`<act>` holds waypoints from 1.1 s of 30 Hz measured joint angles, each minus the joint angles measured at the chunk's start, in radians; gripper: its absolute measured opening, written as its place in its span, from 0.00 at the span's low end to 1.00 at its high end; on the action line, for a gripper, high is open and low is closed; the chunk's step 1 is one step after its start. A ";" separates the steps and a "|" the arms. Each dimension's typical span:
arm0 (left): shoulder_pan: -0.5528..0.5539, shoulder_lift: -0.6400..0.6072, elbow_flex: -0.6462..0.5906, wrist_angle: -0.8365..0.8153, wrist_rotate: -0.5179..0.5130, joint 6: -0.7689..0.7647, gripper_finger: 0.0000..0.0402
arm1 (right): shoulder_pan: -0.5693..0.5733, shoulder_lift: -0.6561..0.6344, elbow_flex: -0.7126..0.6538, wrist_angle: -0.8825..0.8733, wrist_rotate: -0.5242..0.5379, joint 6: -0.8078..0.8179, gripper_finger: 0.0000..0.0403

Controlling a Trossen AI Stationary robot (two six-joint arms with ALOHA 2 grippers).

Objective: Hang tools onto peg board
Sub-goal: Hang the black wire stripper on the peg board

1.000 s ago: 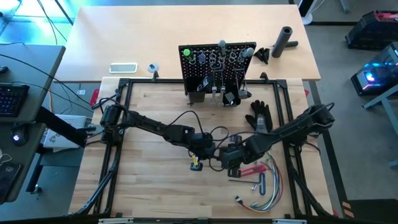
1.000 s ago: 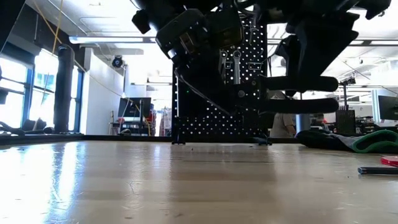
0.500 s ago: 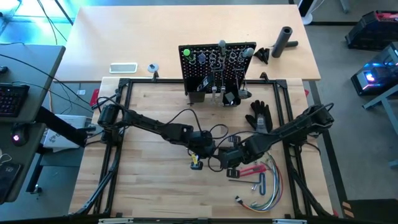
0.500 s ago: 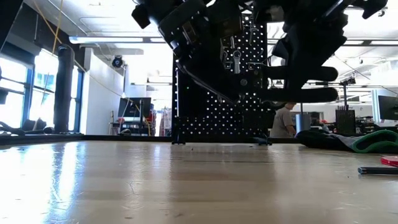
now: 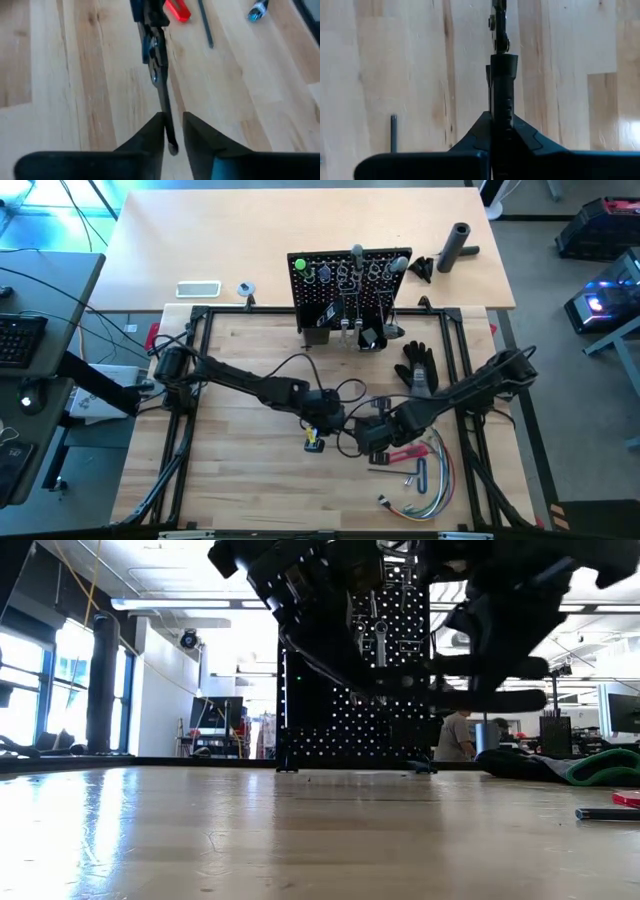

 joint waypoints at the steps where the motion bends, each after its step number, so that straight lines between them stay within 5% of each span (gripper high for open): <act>1: 0.000 -0.002 0.000 0.005 0.000 0.001 0.17 | 0.003 -0.007 0.000 -0.008 0.001 0.009 0.05; 14: 0.007 -0.087 0.001 -0.009 -0.055 0.044 0.49 | 0.065 -0.176 0.000 -0.199 0.132 0.115 0.05; 26: 0.040 -0.195 -0.002 -0.155 -0.108 0.047 0.51 | 0.153 -0.376 0.000 -0.280 0.328 0.212 0.05; 33: 0.058 -0.193 -0.134 -0.086 -0.092 0.023 0.51 | 0.213 -0.533 -0.038 -0.317 0.488 0.269 0.05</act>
